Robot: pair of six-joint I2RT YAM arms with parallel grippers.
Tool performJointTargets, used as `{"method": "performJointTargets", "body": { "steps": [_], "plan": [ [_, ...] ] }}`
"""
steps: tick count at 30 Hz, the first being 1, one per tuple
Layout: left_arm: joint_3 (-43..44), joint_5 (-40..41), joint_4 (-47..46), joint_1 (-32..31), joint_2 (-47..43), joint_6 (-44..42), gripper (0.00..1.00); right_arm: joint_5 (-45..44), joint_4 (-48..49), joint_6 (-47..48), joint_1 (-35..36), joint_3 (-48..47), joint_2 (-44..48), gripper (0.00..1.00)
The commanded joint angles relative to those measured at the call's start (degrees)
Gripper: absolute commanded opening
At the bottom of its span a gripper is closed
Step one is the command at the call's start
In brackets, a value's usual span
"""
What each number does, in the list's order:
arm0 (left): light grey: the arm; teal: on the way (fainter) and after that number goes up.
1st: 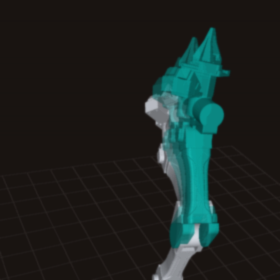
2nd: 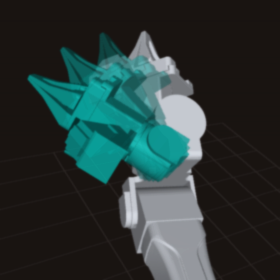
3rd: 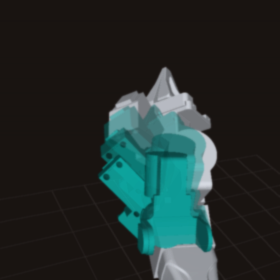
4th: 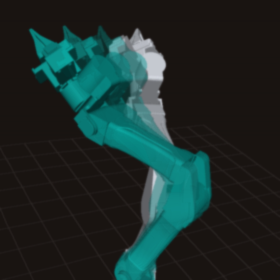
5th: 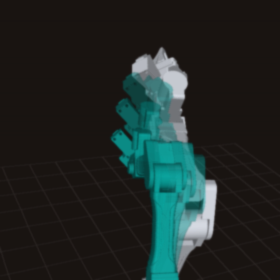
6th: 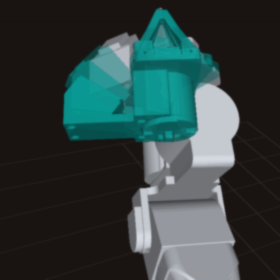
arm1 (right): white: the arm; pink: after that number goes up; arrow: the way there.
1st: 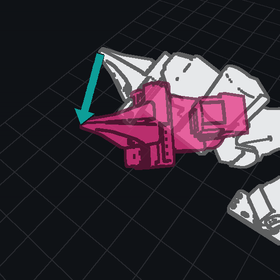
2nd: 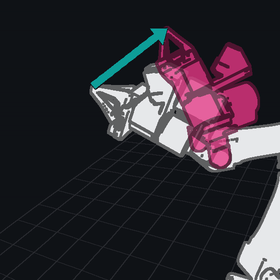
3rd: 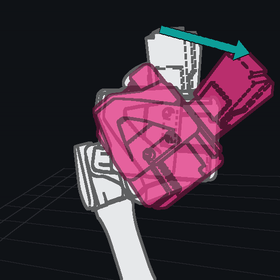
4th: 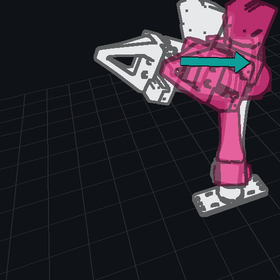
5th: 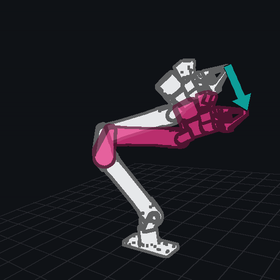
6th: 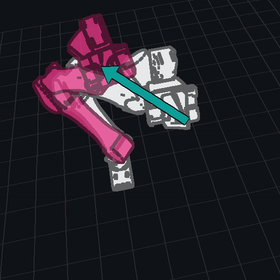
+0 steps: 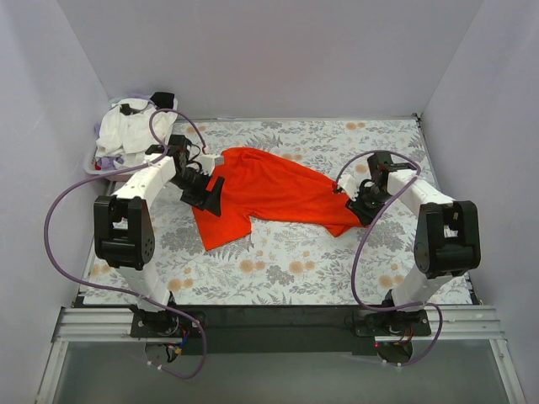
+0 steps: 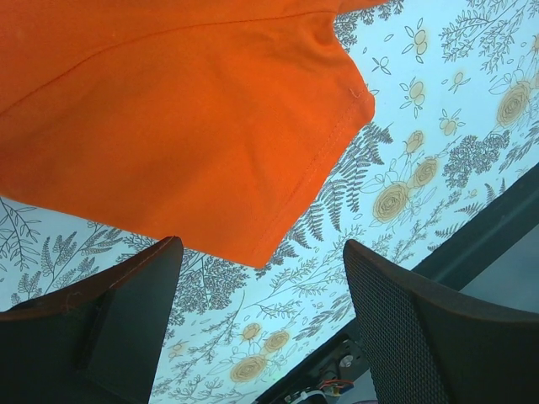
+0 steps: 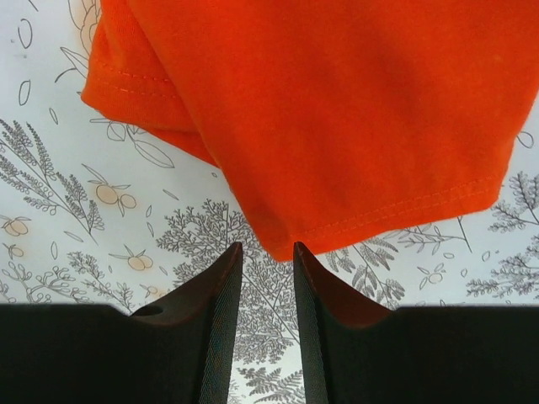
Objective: Fold and stack the t-shirts
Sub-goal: Flatten the tshirt out
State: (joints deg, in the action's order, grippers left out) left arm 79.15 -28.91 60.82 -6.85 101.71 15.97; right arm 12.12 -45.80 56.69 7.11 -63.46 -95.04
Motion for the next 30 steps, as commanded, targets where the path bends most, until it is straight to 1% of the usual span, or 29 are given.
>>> {"method": "performJointTargets", "body": {
  "steps": [1,7,13,15,16,17,18,20,21,27,28,30],
  "plan": [
    [-0.32,-1.24,-1.31,0.26,-3.27,0.82,0.77,-1.13,2.2,0.18,0.62,1.06,-1.63,0.37],
    [-0.05,-1.15,-1.4,0.26,-2.48,1.26,0.77,-2.54,3.35,1.41,0.97,2.2,-3.39,0.36],
    [-2.16,0.25,-1.76,0.26,-2.57,-0.4,0.78,-3.5,5.11,1.41,1.06,3.43,-4.8,0.38],
    [-3.56,0.69,-1.93,0.17,-3.27,-1.72,0.78,-3.77,5.54,1.41,1.06,3.78,-4.97,0.34],
    [-4.09,0.69,-1.84,0.09,-3.45,-2.34,0.78,-3.94,5.63,1.32,0.97,3.87,-5.06,0.28],
    [-4.88,1.04,-1.93,-0.26,-3.71,-2.87,0.78,-4.21,5.81,1.15,0.97,3.78,-5.15,0.25],
    [-6.45,1.91,-2.19,-0.53,-4.58,-4.26,0.75,-4.73,5.72,0.8,0.97,3.61,-5.5,0.14],
    [-8.48,3.5,-2.98,-1.67,-5.73,-5.33,0.73,-5.17,5.55,-0.51,0.97,2.91,-5.76,0.02],
    [-10.41,5.07,-3.51,-2.02,-6.34,-5.77,0.73,-5.61,5.46,-0.78,1.06,2.47,-5.68,0.01],
    [-16.48,8.68,-7.63,-5.97,-10.56,-8.23,0.72,-5.7,4.58,-2.81,1.06,0.36,-4.27,0.01],
    [-18.93,10.95,-10.51,-7.46,-11.79,-8.32,0.72,-5.7,3.88,-2.98,0.97,-0.08,-4.1,0.01],
    [-21.14,13.16,-13.87,-9.05,-12.76,-8.32,0.72,-5.35,3.18,-3.33,1.06,-0.7,-3.92,0.01]
  ]
}}
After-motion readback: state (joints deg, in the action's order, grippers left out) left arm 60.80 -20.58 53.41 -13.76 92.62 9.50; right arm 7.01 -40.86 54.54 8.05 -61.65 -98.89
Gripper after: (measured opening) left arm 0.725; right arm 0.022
